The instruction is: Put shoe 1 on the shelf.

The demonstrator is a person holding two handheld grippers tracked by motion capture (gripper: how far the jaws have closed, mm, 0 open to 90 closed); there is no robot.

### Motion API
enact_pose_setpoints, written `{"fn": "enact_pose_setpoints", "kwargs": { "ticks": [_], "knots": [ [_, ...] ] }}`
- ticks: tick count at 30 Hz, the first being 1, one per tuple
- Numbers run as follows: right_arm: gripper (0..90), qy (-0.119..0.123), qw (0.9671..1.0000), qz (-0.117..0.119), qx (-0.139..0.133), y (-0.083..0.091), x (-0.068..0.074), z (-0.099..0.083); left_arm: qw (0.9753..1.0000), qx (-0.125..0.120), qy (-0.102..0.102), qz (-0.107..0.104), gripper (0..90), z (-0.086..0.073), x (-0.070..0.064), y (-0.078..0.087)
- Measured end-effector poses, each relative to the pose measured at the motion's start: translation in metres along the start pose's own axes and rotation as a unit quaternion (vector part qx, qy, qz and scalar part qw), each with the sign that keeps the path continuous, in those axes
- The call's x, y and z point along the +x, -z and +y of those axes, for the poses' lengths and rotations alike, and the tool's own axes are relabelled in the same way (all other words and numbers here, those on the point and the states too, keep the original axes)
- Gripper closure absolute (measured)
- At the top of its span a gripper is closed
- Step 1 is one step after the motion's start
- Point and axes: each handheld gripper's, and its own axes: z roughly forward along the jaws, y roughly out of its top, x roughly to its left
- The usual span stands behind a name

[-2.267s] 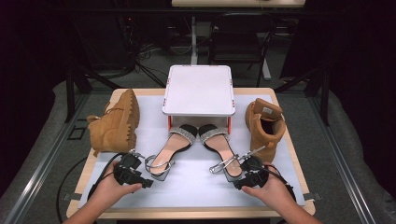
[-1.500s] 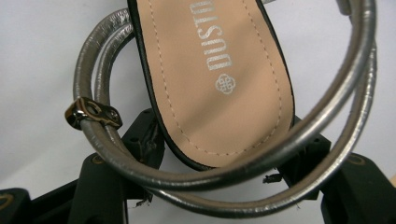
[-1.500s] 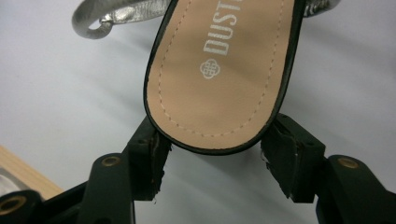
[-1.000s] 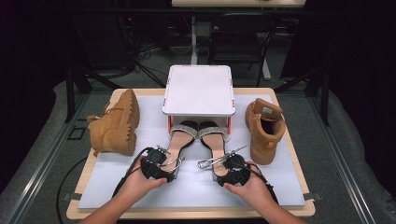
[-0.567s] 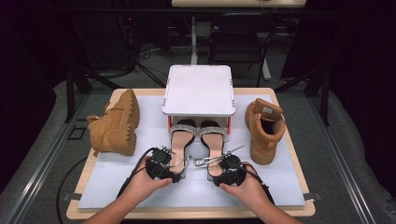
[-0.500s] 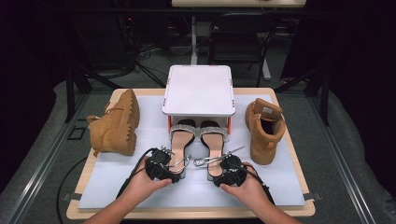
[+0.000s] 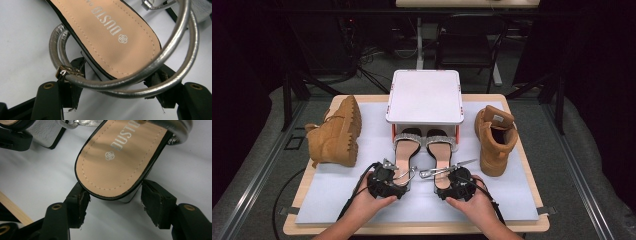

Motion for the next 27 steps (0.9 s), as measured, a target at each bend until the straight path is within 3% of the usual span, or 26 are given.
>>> {"fn": "enact_pose_setpoints", "kwargs": {
  "ticks": [4, 14, 19, 22, 27],
  "knots": [
    [38.6, 0.012, 0.9995, -0.014, -0.024, 0.000, 0.003, -0.005, 0.9999, -0.014, 0.004, -0.002, 34.5, -0.003, 0.000, -0.002],
    [38.2, 0.006, 0.9969, -0.035, -0.070, -0.003, 0.009, -0.017, 0.9989, -0.042, 0.017, -0.012, 35.1, -0.011, 0.003, -0.003],
    [36.9, 0.001, 0.9945, -0.028, -0.101, -0.007, 0.007, -0.024, 0.9982, -0.054, 0.021, -0.019, 35.6, -0.015, 0.005, -0.003],
    [36.7, -0.013, 0.9942, -0.018, -0.105, -0.007, 0.005, -0.024, 0.9977, -0.062, 0.021, -0.017, 35.8, -0.018, 0.005, -0.003],
    [36.7, -0.013, 0.9929, -0.023, -0.116, -0.008, 0.006, -0.027, 0.9970, -0.071, 0.025, -0.020, 35.9, -0.020, 0.005, -0.004]
  ]
}}
